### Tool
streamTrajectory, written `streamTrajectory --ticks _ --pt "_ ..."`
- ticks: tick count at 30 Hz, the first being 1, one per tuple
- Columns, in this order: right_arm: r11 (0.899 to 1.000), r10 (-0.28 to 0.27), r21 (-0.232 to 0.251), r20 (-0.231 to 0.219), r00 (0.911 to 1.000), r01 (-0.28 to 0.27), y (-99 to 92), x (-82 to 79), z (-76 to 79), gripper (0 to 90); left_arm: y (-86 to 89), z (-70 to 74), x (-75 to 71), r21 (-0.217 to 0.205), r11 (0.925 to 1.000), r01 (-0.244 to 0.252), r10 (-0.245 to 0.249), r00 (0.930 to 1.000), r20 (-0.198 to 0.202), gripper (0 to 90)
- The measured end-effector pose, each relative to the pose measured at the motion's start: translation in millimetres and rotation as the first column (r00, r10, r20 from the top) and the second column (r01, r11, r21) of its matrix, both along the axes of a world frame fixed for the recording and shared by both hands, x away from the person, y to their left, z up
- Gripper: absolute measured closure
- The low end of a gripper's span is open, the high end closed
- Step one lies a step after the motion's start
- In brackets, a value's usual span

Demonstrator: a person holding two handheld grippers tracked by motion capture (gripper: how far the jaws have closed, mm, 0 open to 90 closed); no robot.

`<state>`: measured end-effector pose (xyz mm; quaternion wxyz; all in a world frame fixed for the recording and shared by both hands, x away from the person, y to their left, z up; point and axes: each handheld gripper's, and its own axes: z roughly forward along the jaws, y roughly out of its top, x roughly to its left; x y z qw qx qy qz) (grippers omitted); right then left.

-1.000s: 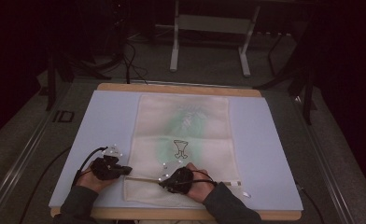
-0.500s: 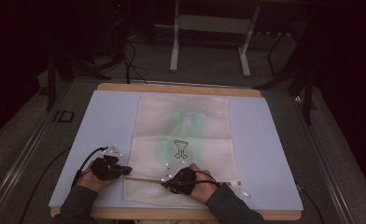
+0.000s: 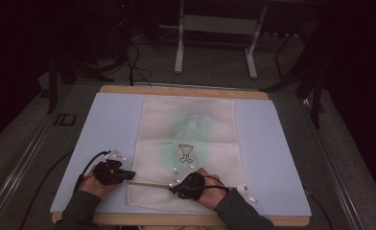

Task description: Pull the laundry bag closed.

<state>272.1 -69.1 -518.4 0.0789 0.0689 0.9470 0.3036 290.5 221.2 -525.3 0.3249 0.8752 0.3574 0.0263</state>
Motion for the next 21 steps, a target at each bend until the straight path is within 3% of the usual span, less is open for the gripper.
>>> streamTrajectory --ticks 21 --pt "1.000 -0.014 -0.004 0.000 0.9999 0.014 -15.6 -1.0 1.6 82.3 -0.1 0.0 -0.2 0.001 1.0000 -0.001 0.001 1.0000 0.001 90.0"
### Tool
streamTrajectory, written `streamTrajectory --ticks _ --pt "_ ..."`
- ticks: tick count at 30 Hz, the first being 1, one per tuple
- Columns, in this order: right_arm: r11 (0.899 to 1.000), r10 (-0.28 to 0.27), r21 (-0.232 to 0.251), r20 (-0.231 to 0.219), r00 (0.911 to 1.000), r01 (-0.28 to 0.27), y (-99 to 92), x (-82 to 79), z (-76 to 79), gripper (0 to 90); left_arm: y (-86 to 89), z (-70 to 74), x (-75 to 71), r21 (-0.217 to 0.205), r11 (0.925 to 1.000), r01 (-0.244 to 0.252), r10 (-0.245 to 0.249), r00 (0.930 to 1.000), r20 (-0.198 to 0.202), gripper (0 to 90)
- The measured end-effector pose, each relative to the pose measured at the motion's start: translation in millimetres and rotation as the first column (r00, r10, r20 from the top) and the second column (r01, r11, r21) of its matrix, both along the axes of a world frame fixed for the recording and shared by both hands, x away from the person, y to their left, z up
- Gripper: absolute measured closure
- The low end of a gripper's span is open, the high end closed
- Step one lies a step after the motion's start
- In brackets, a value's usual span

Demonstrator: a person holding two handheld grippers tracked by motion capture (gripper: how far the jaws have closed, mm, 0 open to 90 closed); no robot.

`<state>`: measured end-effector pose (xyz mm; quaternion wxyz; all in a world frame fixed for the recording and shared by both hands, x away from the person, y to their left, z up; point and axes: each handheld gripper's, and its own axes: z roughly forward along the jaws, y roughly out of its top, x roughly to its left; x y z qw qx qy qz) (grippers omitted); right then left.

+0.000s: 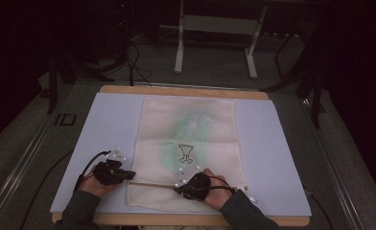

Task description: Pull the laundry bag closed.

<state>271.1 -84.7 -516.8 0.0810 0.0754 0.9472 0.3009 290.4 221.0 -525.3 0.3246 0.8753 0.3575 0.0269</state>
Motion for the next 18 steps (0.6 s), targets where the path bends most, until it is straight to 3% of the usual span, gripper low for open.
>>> streamTrajectory --ticks 18 --pt "1.000 -0.017 -0.012 -0.008 0.9998 0.017 -15.3 0.2 1.6 82.3 0.1 -0.1 0.0 -0.002 1.0000 0.000 0.000 1.0000 -0.001 90.0"
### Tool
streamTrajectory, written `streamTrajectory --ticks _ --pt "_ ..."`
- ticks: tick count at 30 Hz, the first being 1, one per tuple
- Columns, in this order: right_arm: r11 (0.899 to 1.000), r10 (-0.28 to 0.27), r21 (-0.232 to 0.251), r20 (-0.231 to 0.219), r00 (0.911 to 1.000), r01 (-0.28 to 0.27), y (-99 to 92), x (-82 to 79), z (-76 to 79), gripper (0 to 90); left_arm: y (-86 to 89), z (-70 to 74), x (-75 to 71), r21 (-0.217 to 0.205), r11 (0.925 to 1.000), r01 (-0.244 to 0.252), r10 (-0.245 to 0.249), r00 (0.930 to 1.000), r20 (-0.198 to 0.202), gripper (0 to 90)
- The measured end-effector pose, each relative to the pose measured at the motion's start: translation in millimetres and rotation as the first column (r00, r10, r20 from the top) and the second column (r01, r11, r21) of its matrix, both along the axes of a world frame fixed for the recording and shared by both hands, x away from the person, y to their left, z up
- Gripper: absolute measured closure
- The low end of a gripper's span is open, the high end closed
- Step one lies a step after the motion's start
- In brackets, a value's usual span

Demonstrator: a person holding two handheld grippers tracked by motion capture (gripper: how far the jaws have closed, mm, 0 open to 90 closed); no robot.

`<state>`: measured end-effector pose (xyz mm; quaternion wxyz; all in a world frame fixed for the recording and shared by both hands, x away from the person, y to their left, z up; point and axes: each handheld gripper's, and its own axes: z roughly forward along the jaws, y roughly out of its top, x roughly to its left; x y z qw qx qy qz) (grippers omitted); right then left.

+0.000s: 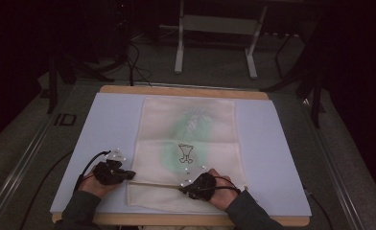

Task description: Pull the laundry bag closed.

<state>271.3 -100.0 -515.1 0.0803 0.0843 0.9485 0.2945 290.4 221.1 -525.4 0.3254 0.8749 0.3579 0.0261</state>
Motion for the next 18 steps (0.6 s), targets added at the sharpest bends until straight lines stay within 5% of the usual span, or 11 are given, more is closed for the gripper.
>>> streamTrajectory --ticks 18 --pt "1.000 -0.005 -0.004 0.003 1.0000 0.005 -8.1 -1.4 1.0 82.3 -0.3 0.0 -0.3 0.002 1.0000 0.001 -0.001 1.0000 0.004 90.0"
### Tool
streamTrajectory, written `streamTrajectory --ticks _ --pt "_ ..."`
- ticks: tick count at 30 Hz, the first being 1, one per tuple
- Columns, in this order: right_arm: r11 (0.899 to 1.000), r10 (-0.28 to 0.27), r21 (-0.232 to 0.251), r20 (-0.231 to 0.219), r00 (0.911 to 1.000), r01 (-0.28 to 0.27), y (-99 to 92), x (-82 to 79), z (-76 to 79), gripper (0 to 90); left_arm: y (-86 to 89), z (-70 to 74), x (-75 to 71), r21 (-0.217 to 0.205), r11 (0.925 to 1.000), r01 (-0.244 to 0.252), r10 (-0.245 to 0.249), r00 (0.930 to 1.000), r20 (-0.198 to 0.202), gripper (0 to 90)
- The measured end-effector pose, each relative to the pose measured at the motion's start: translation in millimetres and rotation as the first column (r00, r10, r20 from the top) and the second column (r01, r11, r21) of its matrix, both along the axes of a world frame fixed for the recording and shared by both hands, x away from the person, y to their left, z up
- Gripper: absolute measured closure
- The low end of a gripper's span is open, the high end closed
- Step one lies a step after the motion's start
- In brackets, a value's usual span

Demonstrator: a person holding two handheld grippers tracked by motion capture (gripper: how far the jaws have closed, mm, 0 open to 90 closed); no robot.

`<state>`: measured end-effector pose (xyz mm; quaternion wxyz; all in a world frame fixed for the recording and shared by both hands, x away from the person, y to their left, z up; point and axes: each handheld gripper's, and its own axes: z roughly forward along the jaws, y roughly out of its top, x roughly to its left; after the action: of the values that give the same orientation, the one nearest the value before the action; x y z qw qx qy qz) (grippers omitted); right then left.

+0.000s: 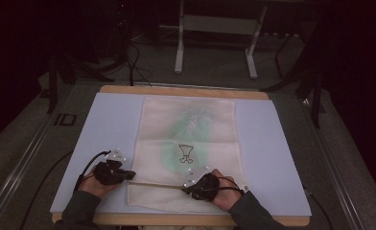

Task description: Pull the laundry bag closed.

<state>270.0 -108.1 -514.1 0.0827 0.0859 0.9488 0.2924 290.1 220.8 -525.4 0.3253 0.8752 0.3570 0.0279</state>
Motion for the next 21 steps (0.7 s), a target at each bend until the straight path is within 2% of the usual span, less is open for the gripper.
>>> streamTrajectory --ticks 9,21 --pt "1.000 -0.006 -0.012 0.000 1.0000 0.006 -4.3 -1.2 1.2 82.3 0.2 0.0 0.0 0.001 1.0000 0.002 -0.002 1.0000 0.001 89.9" --pt "0.999 -0.031 -0.017 -0.003 0.9995 0.031 -23.8 -1.7 0.6 82.3 0.1 0.0 0.0 0.001 1.0000 0.001 -0.001 1.0000 0.000 90.0"
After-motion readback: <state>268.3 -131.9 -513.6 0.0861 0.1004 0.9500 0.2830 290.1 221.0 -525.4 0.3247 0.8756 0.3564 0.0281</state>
